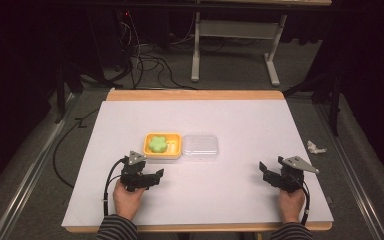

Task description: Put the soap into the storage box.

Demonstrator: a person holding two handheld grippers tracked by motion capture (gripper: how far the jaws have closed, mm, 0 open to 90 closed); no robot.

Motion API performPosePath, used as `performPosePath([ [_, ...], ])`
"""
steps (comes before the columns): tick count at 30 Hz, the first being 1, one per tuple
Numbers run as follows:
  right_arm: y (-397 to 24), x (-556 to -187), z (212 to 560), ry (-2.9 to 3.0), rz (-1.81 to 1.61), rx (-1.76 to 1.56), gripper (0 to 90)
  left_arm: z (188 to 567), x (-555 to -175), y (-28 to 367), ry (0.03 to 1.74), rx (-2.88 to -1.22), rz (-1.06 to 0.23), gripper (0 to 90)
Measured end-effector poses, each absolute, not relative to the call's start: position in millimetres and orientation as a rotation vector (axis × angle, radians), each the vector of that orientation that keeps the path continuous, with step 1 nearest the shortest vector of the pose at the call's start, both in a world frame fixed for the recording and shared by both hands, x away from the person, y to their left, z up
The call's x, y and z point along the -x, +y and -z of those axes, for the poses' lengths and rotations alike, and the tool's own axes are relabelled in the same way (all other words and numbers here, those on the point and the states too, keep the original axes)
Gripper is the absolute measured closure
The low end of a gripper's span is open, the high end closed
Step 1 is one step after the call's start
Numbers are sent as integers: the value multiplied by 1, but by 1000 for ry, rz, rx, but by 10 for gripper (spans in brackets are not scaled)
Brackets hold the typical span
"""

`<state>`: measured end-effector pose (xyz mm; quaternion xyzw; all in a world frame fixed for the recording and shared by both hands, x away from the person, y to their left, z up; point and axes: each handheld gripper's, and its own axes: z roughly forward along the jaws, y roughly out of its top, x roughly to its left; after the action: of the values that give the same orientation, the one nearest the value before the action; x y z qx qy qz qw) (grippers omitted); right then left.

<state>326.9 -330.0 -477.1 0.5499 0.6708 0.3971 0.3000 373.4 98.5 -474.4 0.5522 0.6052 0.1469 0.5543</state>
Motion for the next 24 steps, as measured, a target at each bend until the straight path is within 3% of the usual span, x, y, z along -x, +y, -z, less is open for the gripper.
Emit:
performPosePath([
  [24,-330,-327,477,1783,-1051,-1462,233,486,-385,99,1413,-1307,-407,233],
])
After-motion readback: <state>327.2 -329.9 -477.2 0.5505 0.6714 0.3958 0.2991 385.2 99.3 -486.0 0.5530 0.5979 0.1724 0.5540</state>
